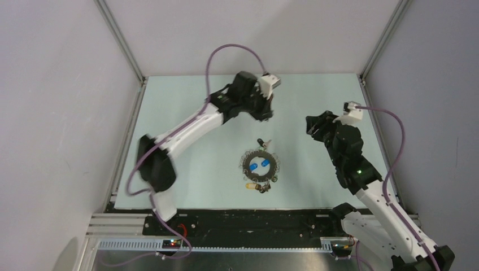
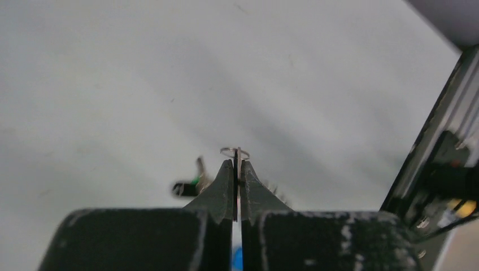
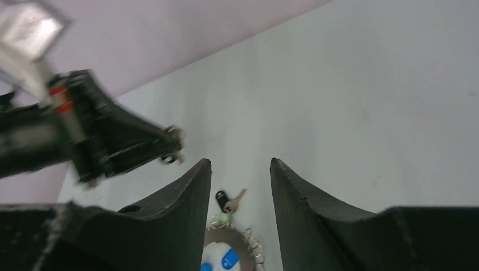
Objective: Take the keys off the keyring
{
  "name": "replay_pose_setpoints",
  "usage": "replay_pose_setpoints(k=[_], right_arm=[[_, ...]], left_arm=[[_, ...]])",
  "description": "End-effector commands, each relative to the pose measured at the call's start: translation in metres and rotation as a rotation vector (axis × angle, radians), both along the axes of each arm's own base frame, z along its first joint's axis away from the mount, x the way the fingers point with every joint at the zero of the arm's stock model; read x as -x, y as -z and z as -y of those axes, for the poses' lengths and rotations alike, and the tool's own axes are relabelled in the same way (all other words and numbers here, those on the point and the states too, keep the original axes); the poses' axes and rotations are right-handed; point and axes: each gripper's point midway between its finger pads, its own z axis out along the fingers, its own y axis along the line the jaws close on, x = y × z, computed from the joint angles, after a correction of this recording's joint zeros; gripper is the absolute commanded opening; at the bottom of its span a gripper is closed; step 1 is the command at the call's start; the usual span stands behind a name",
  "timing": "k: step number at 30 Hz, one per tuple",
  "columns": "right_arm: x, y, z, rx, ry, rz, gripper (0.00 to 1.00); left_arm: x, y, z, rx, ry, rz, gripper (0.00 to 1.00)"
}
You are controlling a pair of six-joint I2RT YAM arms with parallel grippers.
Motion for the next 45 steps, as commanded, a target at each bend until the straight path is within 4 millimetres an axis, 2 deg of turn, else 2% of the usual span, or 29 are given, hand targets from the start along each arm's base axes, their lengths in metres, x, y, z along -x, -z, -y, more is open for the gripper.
replay_pose_setpoints(k=[1, 2, 3, 4, 5, 6, 8, 9, 10, 14, 16, 17, 18, 20, 21, 22, 23, 24, 25, 26, 27, 28, 29, 33, 35, 37, 40, 44, 45], right_arm=[[0.019, -0.021, 0.05, 0.063, 0.203, 0.017, 0.46], [0.025, -0.026, 0.054, 0.047, 0.212, 0.031, 0.46], [0.027, -0.028, 0.056, 0.039, 0.218, 0.037, 0.46], [0.032, -0.032, 0.059, 0.023, 0.222, 0.05, 0.45], [0.035, -0.034, 0.06, 0.017, 0.221, 0.056, 0.45], [0.039, -0.036, 0.061, 0.005, 0.218, 0.066, 0.46], [0.044, -0.041, 0.062, -0.02, 0.218, 0.081, 0.46], [0.045, -0.042, 0.063, -0.026, 0.218, 0.085, 0.46], [0.048, -0.046, 0.064, -0.037, 0.218, 0.1, 0.46], [0.056, -0.058, 0.071, -0.058, 0.235, 0.146, 0.46], [0.059, -0.062, 0.074, -0.06, 0.239, 0.163, 0.46], [0.059, -0.063, 0.075, -0.057, 0.242, 0.167, 0.47], [0.06, -0.064, 0.075, -0.057, 0.242, 0.17, 0.47], [0.06, -0.064, 0.074, -0.047, 0.239, 0.167, 0.48], [0.059, -0.062, 0.074, -0.038, 0.238, 0.16, 0.49], [0.059, -0.061, 0.074, -0.035, 0.238, 0.155, 0.49], [0.057, -0.06, 0.073, -0.028, 0.235, 0.149, 0.49], [0.056, -0.059, 0.072, -0.024, 0.233, 0.146, 0.49], [0.055, -0.057, 0.07, -0.017, 0.224, 0.14, 0.5], [0.054, -0.057, 0.069, -0.014, 0.22, 0.139, 0.5], [0.052, -0.056, 0.066, -0.003, 0.206, 0.13, 0.52], [0.051, -0.057, 0.065, 0.0, 0.201, 0.13, 0.55], [0.049, -0.055, 0.062, 0.016, 0.186, 0.119, 0.56], [0.043, -0.059, 0.055, 0.078, 0.151, 0.105, 0.59], [0.042, -0.064, 0.052, 0.111, 0.127, 0.115, 0.59], [0.042, -0.069, 0.052, 0.138, 0.117, 0.131, 0.62], [0.044, -0.074, 0.055, 0.187, 0.113, 0.151, 0.65], [0.046, -0.071, 0.059, 0.23, 0.113, 0.146, 0.66], [0.047, -0.071, 0.059, 0.233, 0.113, 0.144, 0.66]], left_arm=[[-0.046, 0.018, 0.074, 0.189, -0.068, -0.213, 0.0], [-0.062, -0.011, 0.088, 0.265, -0.082, -0.19, 0.0], [-0.078, 0.026, 0.099, 0.248, -0.106, -0.236, 0.0], [-0.092, 0.001, 0.109, 0.327, -0.127, -0.221, 0.0], [-0.11, 0.028, 0.116, 0.339, -0.158, -0.249, 0.0], [-0.121, 0.02, 0.121, 0.399, -0.197, -0.264, 0.0], [-0.149, 0.039, 0.125, 0.496, -0.281, -0.288, 0.0], [-0.163, 0.037, 0.129, 0.59, -0.308, -0.285, 0.0], [-0.175, 0.059, 0.126, 0.603, -0.36, -0.301, 0.0], [-0.203, 0.075, 0.132, 0.718, -0.459, -0.313, 0.03], [-0.21, 0.079, 0.132, 0.76, -0.502, -0.326, 0.13], [-0.213, 0.078, 0.131, 0.78, -0.514, -0.326, 0.22], [-0.213, 0.078, 0.132, 0.786, -0.513, -0.324, 0.68], [-0.211, 0.068, 0.133, 0.799, -0.492, -0.317, 0.96], [-0.207, 0.063, 0.134, 0.791, -0.459, -0.312, 0.98], [-0.202, 0.043, 0.134, 0.799, -0.428, -0.291, 0.99], [-0.196, 0.048, 0.133, 0.759, -0.397, -0.284, 0.99], [-0.188, 0.014, 0.127, 0.771, -0.371, -0.248, 1.0], [-0.181, 0.035, 0.121, 0.695, -0.375, -0.242, 1.0], [-0.17, -0.01, 0.11, 0.701, -0.358, -0.193, 1.0], [-0.158, -0.028, 0.092, 0.649, -0.362, -0.124, 1.0], [-0.152, -0.024, 0.081, 0.583, -0.383, -0.114, 1.0], [-0.14, -0.039, 0.058, 0.523, -0.403, -0.048, 1.0], [-0.09, -0.057, -0.013, 0.364, -0.455, 0.025, 1.0], [-0.068, -0.06, -0.051, 0.358, -0.494, 0.01, 1.0], [-0.038, -0.057, -0.073, 0.379, -0.459, -0.053, 1.0], [0.02, -0.048, -0.082, 0.42, -0.232, -0.264, 1.0], [0.057, -0.022, -0.122, 0.407, -0.248, -0.349, 1.0], [0.064, -0.028, -0.134, 0.405, -0.271, -0.317, 1.0]])
